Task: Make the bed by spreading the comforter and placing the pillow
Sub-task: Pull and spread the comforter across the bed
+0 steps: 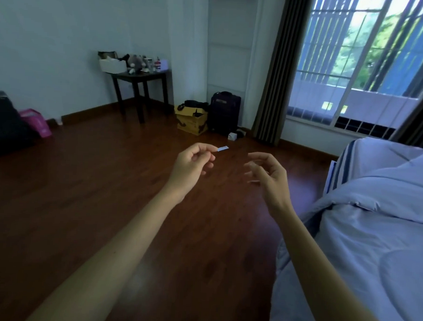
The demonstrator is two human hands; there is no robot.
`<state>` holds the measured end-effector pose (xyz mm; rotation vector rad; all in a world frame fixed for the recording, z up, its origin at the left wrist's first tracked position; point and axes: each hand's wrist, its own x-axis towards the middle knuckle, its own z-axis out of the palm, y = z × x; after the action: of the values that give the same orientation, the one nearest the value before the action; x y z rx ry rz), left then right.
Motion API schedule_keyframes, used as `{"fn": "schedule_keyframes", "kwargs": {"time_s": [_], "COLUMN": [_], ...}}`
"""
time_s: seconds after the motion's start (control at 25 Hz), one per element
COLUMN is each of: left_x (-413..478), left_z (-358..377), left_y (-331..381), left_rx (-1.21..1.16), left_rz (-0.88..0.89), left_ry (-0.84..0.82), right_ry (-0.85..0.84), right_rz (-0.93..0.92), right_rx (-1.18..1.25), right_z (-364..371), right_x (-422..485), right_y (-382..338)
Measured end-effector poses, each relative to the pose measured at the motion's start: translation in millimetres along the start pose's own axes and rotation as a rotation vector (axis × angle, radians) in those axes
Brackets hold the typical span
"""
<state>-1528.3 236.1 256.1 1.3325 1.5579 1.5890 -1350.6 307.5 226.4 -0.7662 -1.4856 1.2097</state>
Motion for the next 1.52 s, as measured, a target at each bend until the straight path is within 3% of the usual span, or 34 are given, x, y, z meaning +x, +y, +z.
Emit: {"fn": "schedule_keyframes", "kwargs": {"time_s": [0.24,0.44,0.88,1.04,1.28,1.52], "left_x": [141.0,234.2,370.4,439.4,540.9,650.8], "left_z": [-29.0,14.7,298.0,374.6,477.9,597.0], "left_y": [-39.3,-49.2,-62.0,-40.5,-67.3,-105.7], "left_rx": [0.167,0.087,-0.088,-0.154,-0.171,-0.103], "left_rz": [-0.029,0.049,0.154,0.195,0.129,0.159], "left_ry": [-0.32,-0.415,-0.962,-1.006,-1.034,-1.245], "right_ry": [0.221,0.434,0.872,0.994,1.017,1.177], "right_rz": [0.028,0.063,0.056,0.033,0.106,0.168], "right_rx": [-0.049,-0.118,-0.169,-0.177,-0.271,-0.296], "right_z": [35.6,8.0,-191.8,-262.8,-340.1,-416.1], "right_x": [93.8,134.1,259.2,321.0,398.5,487.9], "right_y": [36.7,57.5,99.2,93.7,123.0,176.8]}}
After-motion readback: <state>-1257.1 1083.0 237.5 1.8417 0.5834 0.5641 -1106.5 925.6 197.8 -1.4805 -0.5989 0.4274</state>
